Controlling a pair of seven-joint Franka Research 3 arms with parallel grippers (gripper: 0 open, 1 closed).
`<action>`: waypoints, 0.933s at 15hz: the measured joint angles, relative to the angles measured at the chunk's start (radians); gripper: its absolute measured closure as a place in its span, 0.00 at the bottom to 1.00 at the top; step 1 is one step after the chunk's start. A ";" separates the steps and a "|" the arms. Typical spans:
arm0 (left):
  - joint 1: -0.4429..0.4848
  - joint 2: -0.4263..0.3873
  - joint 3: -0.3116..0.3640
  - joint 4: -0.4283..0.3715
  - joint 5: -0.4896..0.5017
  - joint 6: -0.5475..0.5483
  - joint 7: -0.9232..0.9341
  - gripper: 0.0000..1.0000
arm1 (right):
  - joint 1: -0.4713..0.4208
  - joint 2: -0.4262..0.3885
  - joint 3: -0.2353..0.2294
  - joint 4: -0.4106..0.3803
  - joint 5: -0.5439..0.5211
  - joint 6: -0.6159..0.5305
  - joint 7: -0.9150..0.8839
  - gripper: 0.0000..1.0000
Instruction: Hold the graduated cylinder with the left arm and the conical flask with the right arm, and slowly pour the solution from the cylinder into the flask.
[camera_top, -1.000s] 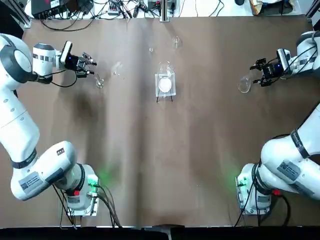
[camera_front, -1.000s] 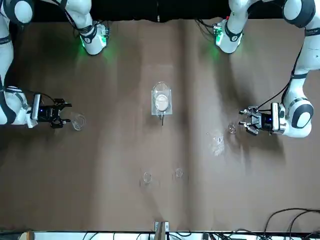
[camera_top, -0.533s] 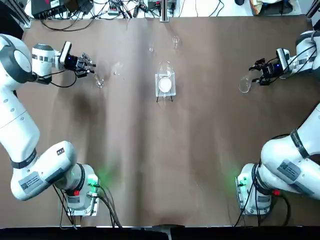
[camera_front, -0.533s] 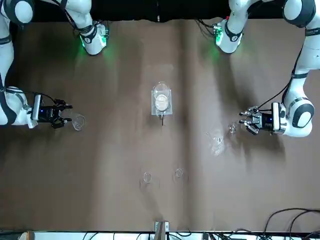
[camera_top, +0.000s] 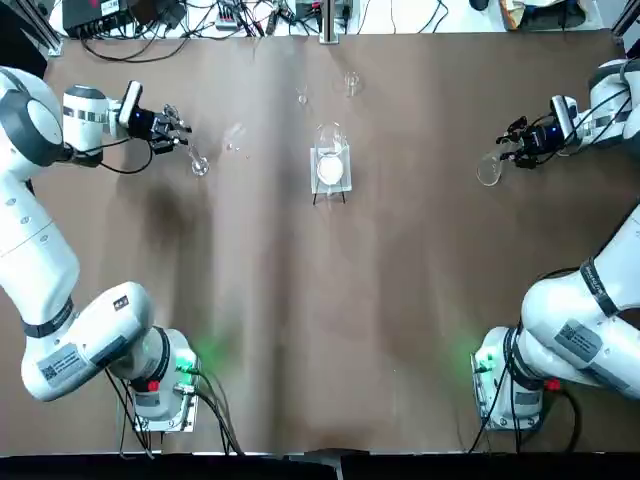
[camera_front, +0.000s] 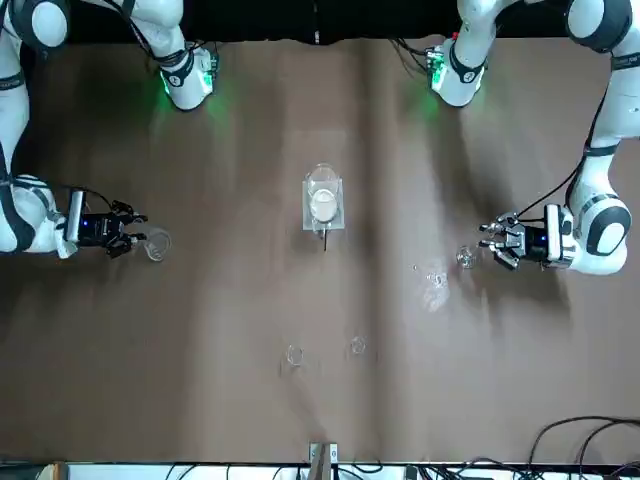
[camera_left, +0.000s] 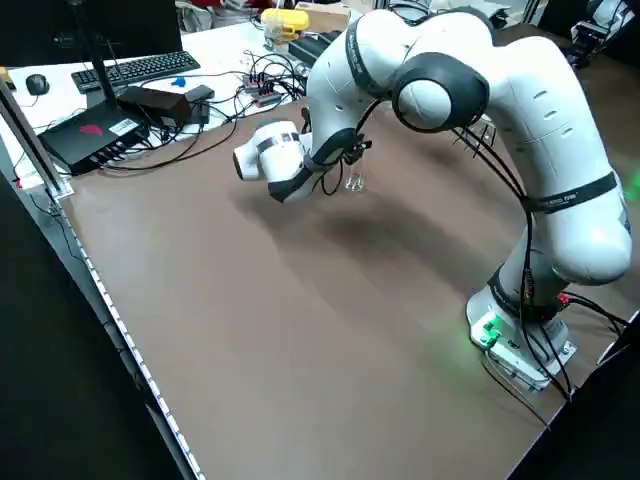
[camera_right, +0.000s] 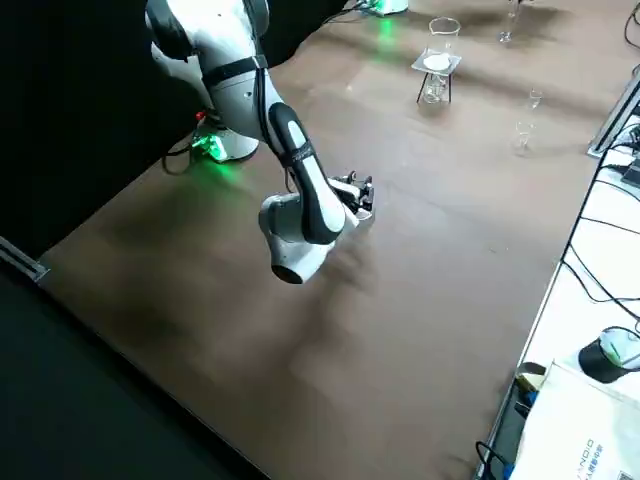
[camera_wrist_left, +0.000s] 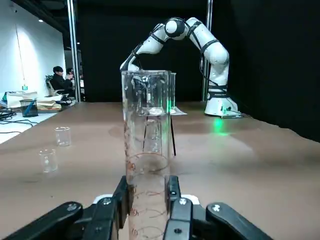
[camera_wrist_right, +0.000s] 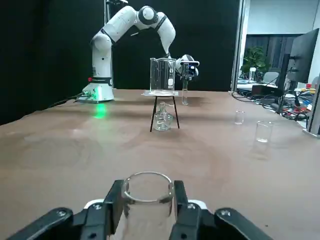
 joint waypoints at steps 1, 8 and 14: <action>0.000 -0.012 -0.001 0.000 0.000 0.000 -0.010 0.66 | 0.002 0.000 0.000 0.000 0.001 0.001 0.000 0.61; -0.010 -0.110 -0.019 0.001 0.000 0.000 -0.095 0.66 | 0.003 -0.003 0.000 0.005 0.002 0.008 0.000 0.61; -0.062 -0.202 -0.036 0.001 0.000 0.017 -0.213 0.66 | 0.064 -0.112 -0.001 0.045 0.001 0.026 0.034 0.61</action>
